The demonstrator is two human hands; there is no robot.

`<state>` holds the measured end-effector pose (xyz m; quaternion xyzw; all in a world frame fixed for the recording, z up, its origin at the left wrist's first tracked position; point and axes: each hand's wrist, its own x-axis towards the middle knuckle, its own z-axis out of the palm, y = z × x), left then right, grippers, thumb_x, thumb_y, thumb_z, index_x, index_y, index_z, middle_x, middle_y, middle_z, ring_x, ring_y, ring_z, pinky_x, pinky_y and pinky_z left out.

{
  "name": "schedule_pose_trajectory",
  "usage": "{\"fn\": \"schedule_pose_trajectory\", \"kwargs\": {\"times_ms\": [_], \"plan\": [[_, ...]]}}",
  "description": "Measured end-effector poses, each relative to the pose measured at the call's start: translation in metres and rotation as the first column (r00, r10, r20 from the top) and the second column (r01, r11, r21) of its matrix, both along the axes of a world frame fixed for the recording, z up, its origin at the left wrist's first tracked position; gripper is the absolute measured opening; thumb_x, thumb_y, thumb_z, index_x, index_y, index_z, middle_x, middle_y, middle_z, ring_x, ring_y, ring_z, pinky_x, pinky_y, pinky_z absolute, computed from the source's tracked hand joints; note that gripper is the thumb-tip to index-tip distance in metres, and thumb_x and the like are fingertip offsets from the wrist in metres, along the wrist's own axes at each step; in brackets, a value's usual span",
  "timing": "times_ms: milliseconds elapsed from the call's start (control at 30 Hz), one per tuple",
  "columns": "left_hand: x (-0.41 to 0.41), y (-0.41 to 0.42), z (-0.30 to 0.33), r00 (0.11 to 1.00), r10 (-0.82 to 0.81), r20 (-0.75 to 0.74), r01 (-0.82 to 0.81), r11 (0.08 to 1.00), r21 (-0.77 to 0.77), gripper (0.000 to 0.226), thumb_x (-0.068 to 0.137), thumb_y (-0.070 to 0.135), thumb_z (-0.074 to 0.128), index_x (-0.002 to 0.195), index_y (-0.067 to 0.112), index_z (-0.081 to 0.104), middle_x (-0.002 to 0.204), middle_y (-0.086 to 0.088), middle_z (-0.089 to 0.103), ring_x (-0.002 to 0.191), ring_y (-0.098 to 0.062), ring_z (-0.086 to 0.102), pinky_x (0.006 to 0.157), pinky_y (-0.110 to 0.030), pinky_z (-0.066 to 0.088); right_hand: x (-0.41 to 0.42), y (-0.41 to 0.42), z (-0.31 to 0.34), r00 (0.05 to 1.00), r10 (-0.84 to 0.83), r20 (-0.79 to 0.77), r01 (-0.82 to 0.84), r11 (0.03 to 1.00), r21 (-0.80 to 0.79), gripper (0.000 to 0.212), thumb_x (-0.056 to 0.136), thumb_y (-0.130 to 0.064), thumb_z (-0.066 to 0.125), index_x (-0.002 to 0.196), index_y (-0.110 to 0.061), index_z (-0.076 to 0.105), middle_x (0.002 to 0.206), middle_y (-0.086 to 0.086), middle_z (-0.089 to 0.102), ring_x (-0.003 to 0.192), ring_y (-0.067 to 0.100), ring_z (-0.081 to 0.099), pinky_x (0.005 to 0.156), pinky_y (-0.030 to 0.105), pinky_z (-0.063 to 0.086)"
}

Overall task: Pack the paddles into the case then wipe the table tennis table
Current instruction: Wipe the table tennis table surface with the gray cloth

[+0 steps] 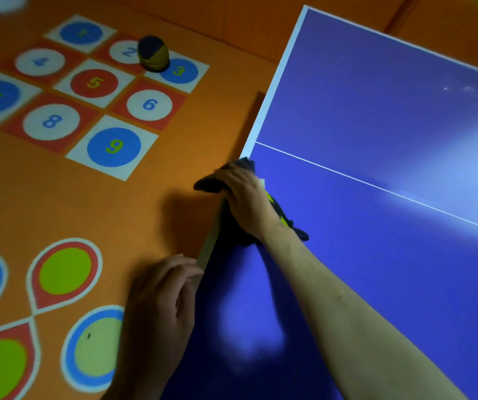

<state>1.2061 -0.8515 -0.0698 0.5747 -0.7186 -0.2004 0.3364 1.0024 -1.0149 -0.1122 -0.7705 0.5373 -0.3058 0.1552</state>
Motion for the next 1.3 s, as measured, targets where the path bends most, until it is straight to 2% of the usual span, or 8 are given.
{"fn": "schedule_pose_trajectory", "kwargs": {"times_ms": [100,233,367,433,667,900,1067,1300], "plan": [[0.004,0.012,0.019,1.000,-0.012,-0.022,0.013,1.000,0.007,0.030,0.096,0.017,0.045,0.099,0.017,0.075,0.114,0.004,0.070,0.108,-0.019,0.064,0.088,-0.044,0.054,0.021,0.052,0.002,0.998,0.063,0.020,-0.066,0.987,0.150,0.031,0.096,0.001,0.056,0.124,-0.001,0.067,0.117,0.016,0.068,0.111,0.035,0.062,0.097,0.046,0.048],[0.005,0.033,0.049,0.996,-0.089,-0.016,0.088,0.995,-0.041,0.027,0.095,0.014,0.047,0.100,0.018,0.074,0.116,0.004,0.070,0.109,-0.020,0.064,0.090,-0.044,0.053,0.035,0.127,0.032,0.994,0.015,0.106,-0.051,0.934,0.354,0.029,0.102,-0.010,0.050,0.128,-0.004,0.063,0.123,0.013,0.063,0.114,0.035,0.061,0.096,0.049,0.050],[-0.005,0.067,0.075,0.981,-0.183,0.066,0.190,0.974,-0.127,0.029,0.096,0.013,0.047,0.100,0.015,0.075,0.115,0.001,0.072,0.110,-0.021,0.064,0.093,-0.038,0.049,0.031,0.210,0.084,0.931,-0.184,0.314,0.043,0.912,0.407,0.029,0.105,-0.010,0.051,0.130,-0.018,0.063,0.125,-0.001,0.063,0.115,0.008,0.063,0.098,0.025,0.049],[-0.012,0.089,0.084,0.973,-0.219,0.078,0.228,0.964,-0.137,0.028,0.095,0.011,0.048,0.100,0.015,0.075,0.113,0.000,0.072,0.109,-0.022,0.064,0.093,-0.036,0.048,0.027,0.257,0.103,0.893,-0.275,0.357,0.101,0.895,0.435,0.033,0.102,-0.009,0.051,0.131,-0.022,0.063,0.129,-0.006,0.063,0.117,0.001,0.062,0.099,0.019,0.046],[-0.046,0.194,0.108,0.913,-0.399,0.082,0.407,0.904,-0.130,0.030,0.090,0.011,0.044,0.099,0.014,0.072,0.108,0.001,0.070,0.104,-0.022,0.064,0.092,-0.038,0.048,0.007,0.426,0.130,0.774,-0.508,0.377,0.331,0.833,0.443,0.043,0.102,-0.002,0.045,0.129,-0.030,0.064,0.127,-0.013,0.066,0.118,-0.001,0.062,0.101,0.024,0.049],[-0.067,0.304,0.128,0.852,-0.519,0.070,0.523,0.846,-0.101,0.033,0.094,0.018,0.044,0.112,0.014,0.071,0.112,-0.001,0.070,0.104,-0.024,0.064,0.090,-0.041,0.051,-0.013,0.573,0.158,0.699,-0.598,0.392,0.489,0.800,0.348,0.059,0.091,0.007,0.045,0.130,-0.032,0.063,0.128,-0.017,0.066,0.122,0.006,0.062,0.104,0.037,0.049],[-0.069,0.365,0.157,0.819,-0.569,0.067,0.573,0.810,-0.124,0.036,0.099,0.022,0.040,0.118,0.013,0.070,0.118,-0.003,0.071,0.109,-0.024,0.065,0.093,-0.038,0.048,-0.017,0.661,0.185,0.629,-0.675,0.385,0.596,0.737,0.320,0.049,0.102,0.000,0.047,0.129,-0.036,0.067,0.129,-0.022,0.064,0.125,0.001,0.058,0.107,0.023,0.044],[-0.050,0.406,0.189,0.755,-0.646,0.115,0.655,0.732,-0.187,0.032,0.097,0.017,0.043,0.113,0.015,0.071,0.111,0.003,0.072,0.101,-0.020,0.066,0.091,-0.033,0.048,-0.004,0.721,0.200,0.594,-0.757,0.271,0.677,0.653,0.339,0.037,0.103,-0.011,0.051,0.129,-0.034,0.063,0.128,-0.024,0.062,0.121,-0.004,0.057,0.103,0.028,0.047]]}}
